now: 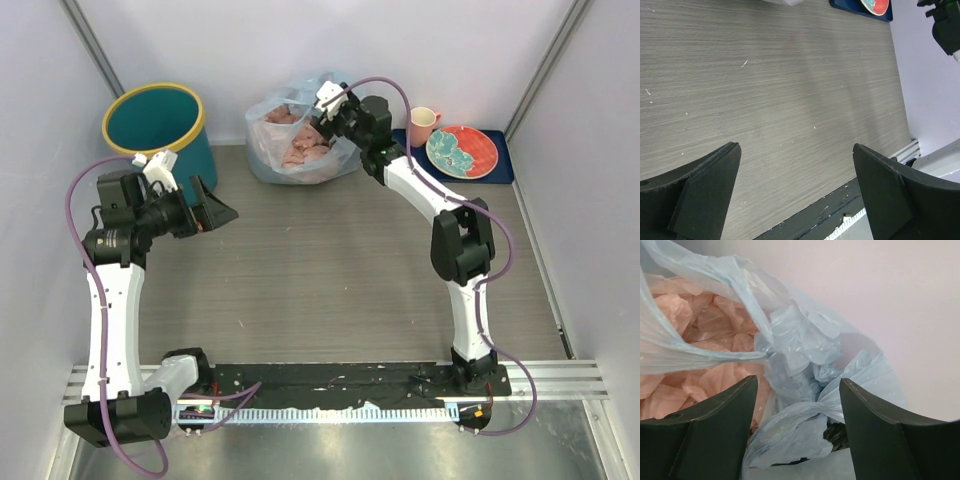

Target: Put the trash bags into the trash bin

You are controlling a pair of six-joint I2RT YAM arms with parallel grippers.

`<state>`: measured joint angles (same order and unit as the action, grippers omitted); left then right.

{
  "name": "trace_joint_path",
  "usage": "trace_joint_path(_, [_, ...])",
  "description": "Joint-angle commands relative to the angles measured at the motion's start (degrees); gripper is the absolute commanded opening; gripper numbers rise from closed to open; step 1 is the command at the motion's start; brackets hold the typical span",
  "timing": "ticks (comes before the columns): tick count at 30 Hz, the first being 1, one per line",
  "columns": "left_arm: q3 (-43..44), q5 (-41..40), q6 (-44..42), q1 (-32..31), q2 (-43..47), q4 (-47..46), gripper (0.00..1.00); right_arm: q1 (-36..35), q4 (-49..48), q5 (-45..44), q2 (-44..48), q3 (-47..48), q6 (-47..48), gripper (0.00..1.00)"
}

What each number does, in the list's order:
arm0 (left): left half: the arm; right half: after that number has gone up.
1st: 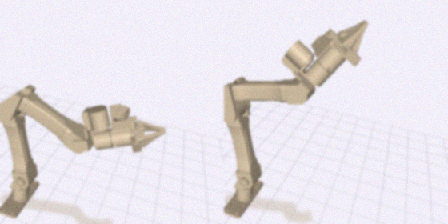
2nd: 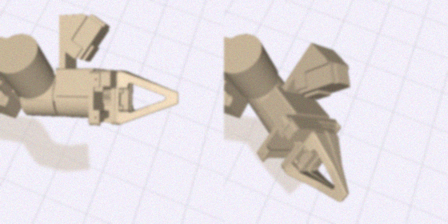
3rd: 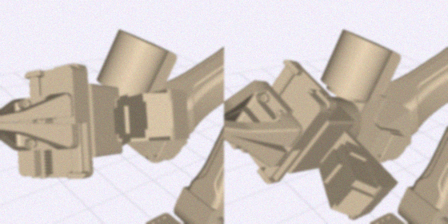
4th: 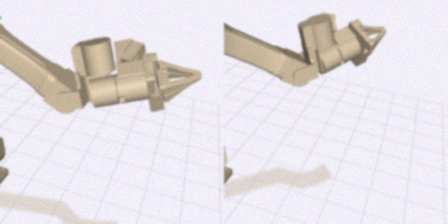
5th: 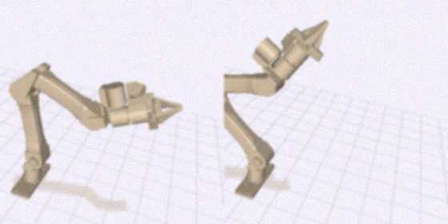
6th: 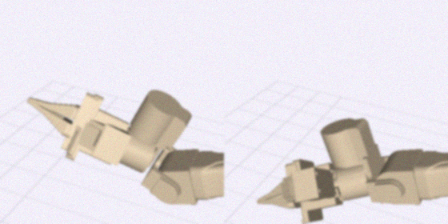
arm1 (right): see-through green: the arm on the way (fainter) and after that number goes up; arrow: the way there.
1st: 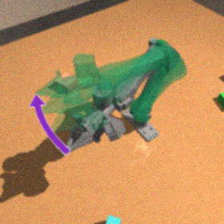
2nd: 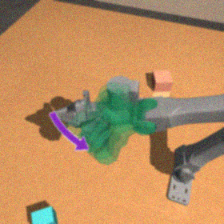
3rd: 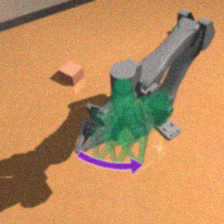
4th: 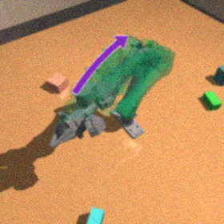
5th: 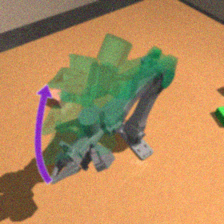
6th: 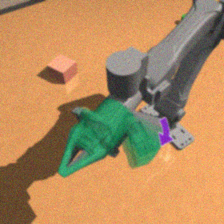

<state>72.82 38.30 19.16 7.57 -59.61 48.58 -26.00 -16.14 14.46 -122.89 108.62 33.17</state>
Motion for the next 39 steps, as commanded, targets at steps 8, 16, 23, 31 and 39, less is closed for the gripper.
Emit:
trace_joint_path(8, [1.8, 4.06, -1.23, 0.6, -1.64, -2.7, 1.0, 0.51, -3.81, 5.49, -5.34, 9.94, 2.6, 0.72])
trace_joint_path(16, [1.1, 4.23, -1.14, 1.13, -1.91, -3.31, 1.0, 0.25, -1.0, 7.51, -7.1, 12.49, 5.15, 0.66])
trace_joint_path(23, [0.66, 4.59, -0.61, 1.48, -2.35, -3.66, 1.0, -0.89, 0.15, 7.16, -7.89, 13.2, 8.31, 0.51])
trace_joint_path(31, [0.31, 5.29, 0.09, 2.27, -2.35, -4.02, 1.0, -0.54, -2.56, 6.11, -4.56, 10.14, 6.3, 0.05])
trace_joint_path(39, [-0.74, 6.25, 1.58, 2.88, -2.26, -5.25, 1.0, 1.56, -9.08, 4.0, 1.51, 8.01, -2.75, 0.01])
